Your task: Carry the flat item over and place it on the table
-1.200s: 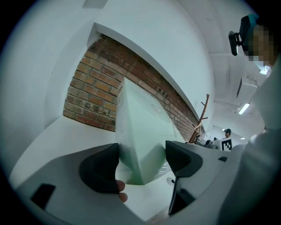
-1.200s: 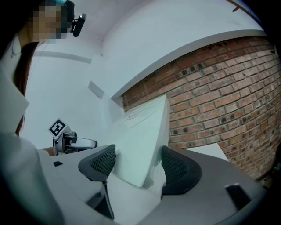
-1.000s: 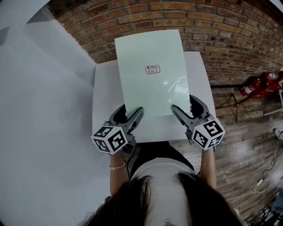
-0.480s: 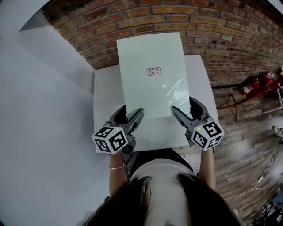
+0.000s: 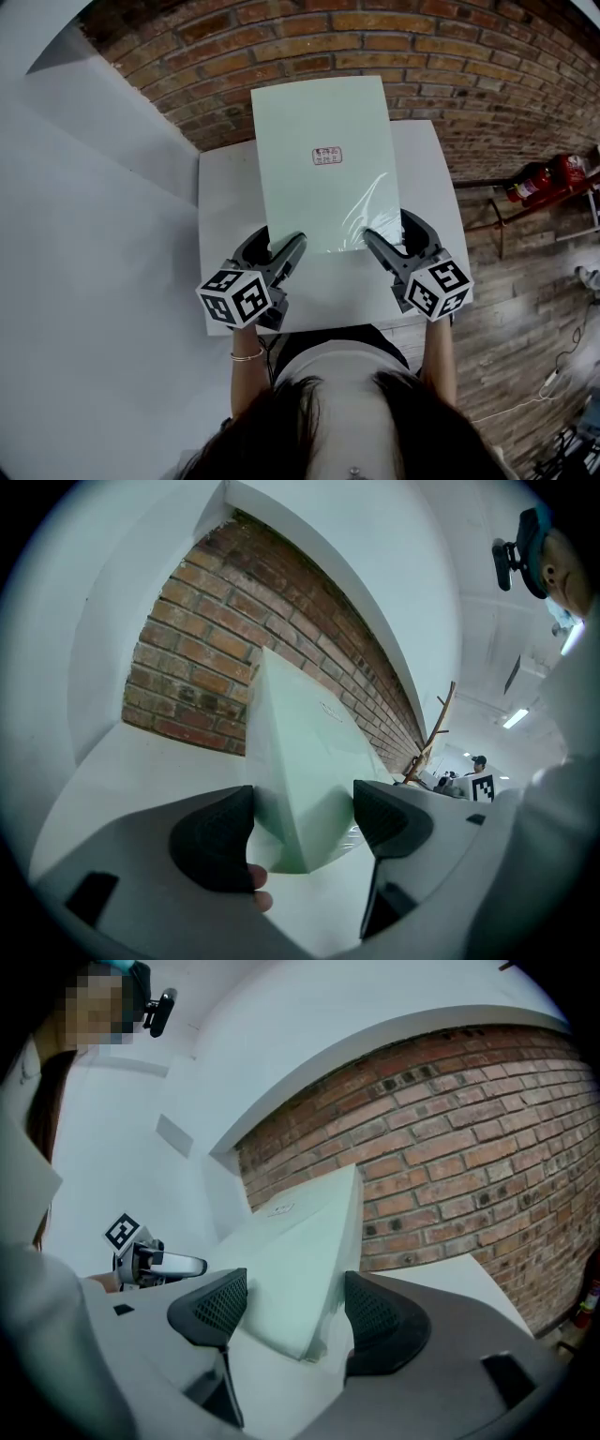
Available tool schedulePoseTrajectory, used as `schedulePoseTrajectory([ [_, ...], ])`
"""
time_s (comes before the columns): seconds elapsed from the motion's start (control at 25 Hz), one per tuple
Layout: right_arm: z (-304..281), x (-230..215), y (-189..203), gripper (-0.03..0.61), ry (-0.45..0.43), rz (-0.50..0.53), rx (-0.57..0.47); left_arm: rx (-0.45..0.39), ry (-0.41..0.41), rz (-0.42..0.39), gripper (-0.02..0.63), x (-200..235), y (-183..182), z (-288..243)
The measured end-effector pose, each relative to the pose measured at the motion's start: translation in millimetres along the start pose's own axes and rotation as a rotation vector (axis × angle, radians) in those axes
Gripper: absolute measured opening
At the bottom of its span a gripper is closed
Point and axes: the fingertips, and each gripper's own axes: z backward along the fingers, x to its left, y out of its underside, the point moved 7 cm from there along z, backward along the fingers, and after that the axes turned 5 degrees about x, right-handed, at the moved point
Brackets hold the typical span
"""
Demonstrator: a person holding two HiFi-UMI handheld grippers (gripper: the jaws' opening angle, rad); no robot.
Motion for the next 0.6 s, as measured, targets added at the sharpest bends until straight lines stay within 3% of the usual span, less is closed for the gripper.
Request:
schedulePoseTrajectory([
  [0.6,-42,-14,11,0.347,0.022,-0.055,0.059,0.069,0.003,0.043,0.341,40,-5,-28],
])
